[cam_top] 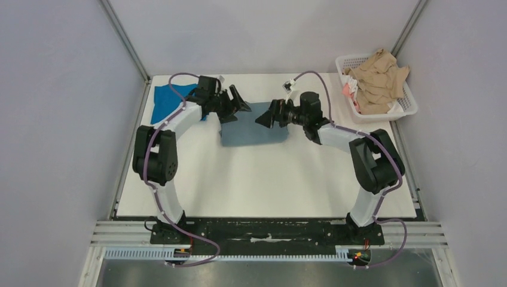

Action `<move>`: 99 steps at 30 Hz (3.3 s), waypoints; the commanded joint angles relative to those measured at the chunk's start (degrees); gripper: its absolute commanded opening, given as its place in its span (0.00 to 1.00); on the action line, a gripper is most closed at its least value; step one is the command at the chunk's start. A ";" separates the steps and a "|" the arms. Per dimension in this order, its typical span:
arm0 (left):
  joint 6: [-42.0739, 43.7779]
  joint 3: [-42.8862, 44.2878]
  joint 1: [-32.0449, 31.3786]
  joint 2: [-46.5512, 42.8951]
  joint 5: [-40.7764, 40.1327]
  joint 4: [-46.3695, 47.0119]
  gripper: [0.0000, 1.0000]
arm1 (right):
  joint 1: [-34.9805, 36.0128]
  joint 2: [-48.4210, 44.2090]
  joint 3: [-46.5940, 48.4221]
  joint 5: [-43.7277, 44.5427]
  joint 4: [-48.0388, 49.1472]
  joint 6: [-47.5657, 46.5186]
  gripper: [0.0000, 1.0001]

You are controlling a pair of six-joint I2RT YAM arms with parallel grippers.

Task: Fold and stack the t-shirts
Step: Smooth out wrinkles on the folded tshirt, then put the neatly folded tshirt into the corner of the board with the left arm

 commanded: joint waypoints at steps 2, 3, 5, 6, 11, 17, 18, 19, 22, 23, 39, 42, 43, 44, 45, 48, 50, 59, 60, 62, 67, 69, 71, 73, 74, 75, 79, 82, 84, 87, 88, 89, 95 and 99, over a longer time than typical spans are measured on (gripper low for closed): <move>-0.73 -7.29 -0.79 4.68 -1.20 5.58 0.85 | 0.56 5.65 -8.59 -5.65 14.45 8.75 0.98; -0.30 -7.89 -0.72 5.83 -2.06 5.38 0.85 | 0.49 6.84 -9.95 -5.76 15.76 9.41 0.98; 0.64 -9.16 -0.49 8.62 -1.32 4.83 0.85 | 0.00 9.33 -12.73 -6.62 18.50 11.39 0.98; 0.65 -9.84 -0.39 9.85 -1.19 4.44 0.85 | -0.37 10.63 -14.22 -7.03 20.09 12.35 0.98; -1.05 -20.17 -0.43 9.37 0.96 9.29 0.85 | -1.04 10.17 -22.28 -6.56 22.38 11.60 0.98; -1.38 -35.05 -0.84 -2.09 -2.21 13.04 0.86 | -0.83 2.01 -35.34 -2.66 23.39 9.72 0.98; -1.13 -36.82 -1.48 -3.96 -1.93 14.20 0.86 | -0.58 -0.29 -38.12 -2.04 24.83 10.29 0.98; -0.21 -38.18 -2.57 -6.31 -1.41 14.43 0.86 | -0.11 -2.34 -40.44 -1.07 25.27 10.86 0.98; 1.74 -38.97 -6.42 -13.06 -3.63 10.79 0.87 | 1.79 -9.69 -42.69 1.62 20.23 9.69 0.98; 1.82 -38.87 -8.23 -16.16 -5.31 9.42 0.87 | 2.44 -12.58 -42.49 2.48 17.14 8.70 0.98; -8.91 -44.78 -4.10 -32.49 -29.90 1.18 0.90 | 4.05 -45.05 -41.49 31.80 -8.43 1.23 0.98; -8.18 -43.90 -3.25 -27.56 -26.86 4.04 0.87 | 4.06 -45.53 -41.40 31.52 -9.59 0.88 0.98; -8.26 -43.30 -3.25 -25.29 -26.73 4.61 0.85 | 4.06 -45.57 -41.48 31.52 -9.81 0.80 0.98; -8.12 -42.52 -3.25 -23.27 -26.51 4.94 0.79 | 4.04 -45.50 -41.49 31.60 -10.12 0.71 0.98; -8.09 -41.49 -3.25 -20.84 -26.50 4.76 0.74 | 4.06 -45.40 -41.49 31.55 -10.28 0.62 0.98; -7.99 -39.57 -3.31 -14.83 -22.80 6.20 0.58 | 4.04 -45.18 -41.53 32.02 -10.72 0.19 0.98; -8.09 -38.81 -3.80 -11.95 -21.51 7.79 0.50 | 4.01 -45.15 -41.49 32.67 -11.04 -0.19 0.98; 3.81 -17.70 -5.67 0.48 -30.18 -6.91 0.02 | 3.64 -44.50 -40.96 37.58 -13.74 -4.49 0.98; 6.50 -14.63 -5.71 0.72 -33.39 -8.74 0.02 | 3.62 -44.52 -41.09 38.54 -13.90 -4.91 0.98; 12.22 -9.27 -5.63 1.59 -38.95 -11.82 0.02 | 3.51 -44.55 -41.23 41.01 -14.06 -5.85 0.98; 27.43 4.71 -5.06 6.11 -46.85 -15.25 0.02 | 3.51 -43.63 -40.98 44.22 -14.01 -7.86 0.98; 31.26 10.11 -4.54 7.70 -48.74 -15.94 0.02 | 3.52 -42.81 -40.89 45.45 -13.96 -8.70 0.98; 35.22 14.38 -3.66 8.96 -48.39 -15.22 0.02 | 3.44 -41.96 -40.81 46.98 -13.74 -9.26 0.98; 39.05 17.62 -2.79 10.04 -48.70 -14.24 0.02 | 3.45 -41.00 -40.61 48.30 -13.73 -9.73 0.98; 40.05 19.15 -2.35 10.64 -49.42 -14.00 0.02 | 3.45 -40.56 -40.49 48.67 -13.74 -10.04 0.98; 42.46 20.31 -1.76 11.33 -49.95 -13.90 0.02 | 3.44 -40.07 -40.39 49.03 -13.78 -10.29 0.98; 46.55 25.02 0.87 13.34 -50.14 -13.56 0.02 | 3.40 -38.47 -40.01 51.23 -13.86 -10.81 0.98; 47.36 28.28 2.44 14.33 -49.88 -13.53 0.02 | 3.37 -37.31 -39.52 52.40 -13.74 -11.12 0.98; 48.66 29.91 3.26 14.86 -50.12 -12.69 0.02 | 3.34 -36.41 -39.21 52.61 -13.82 -11.50 0.98; 50.07 33.20 4.37 16.14 -49.86 -11.88 0.02 | 3.35 -35.23 -38.78 52.67 -13.82 -11.68 0.98; 50.29 34.58 4.52 16.51 -49.63 -12.20 0.02 | 3.34 -34.84 -38.61 52.75 -13.90 -11.69 0.98; 50.35 35.83 4.70 16.92 -49.76 -12.33 0.02 | 3.31 -34.46 -38.44 52.73 -13.91 -11.77 0.98; 52.80 42.01 4.83 17.51 -53.18 -13.87 0.02 | 3.31 -33.11 -37.69 53.39 -14.61 -11.83 0.98; 54.27 43.17 4.84 15.61 -54.22 -13.98 0.02 | 3.36 -32.66 -37.63 53.56 -14.67 -11.53 0.98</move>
